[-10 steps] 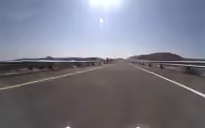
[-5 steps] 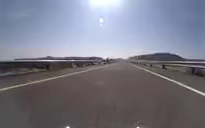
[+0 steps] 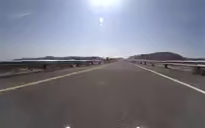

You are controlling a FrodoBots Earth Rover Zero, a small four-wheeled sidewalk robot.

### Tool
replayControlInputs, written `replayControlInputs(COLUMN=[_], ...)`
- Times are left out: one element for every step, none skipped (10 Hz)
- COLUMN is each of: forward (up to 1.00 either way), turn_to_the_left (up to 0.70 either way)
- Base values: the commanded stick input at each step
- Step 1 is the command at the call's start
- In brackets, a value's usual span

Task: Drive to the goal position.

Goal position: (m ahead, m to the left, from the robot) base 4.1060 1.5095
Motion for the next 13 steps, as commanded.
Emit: replayControlInputs(forward=[0.70,0.70,0.70,0.70,0.70,0.70,0.70,0.70,0.70,0.70,0.70,0.70,0.70], turn_to_the_left=[0.00,0.00,0.00,0.00,0.00,0.00,0.00,0.00,0.00,0.00,0.00,0.00,0.00])
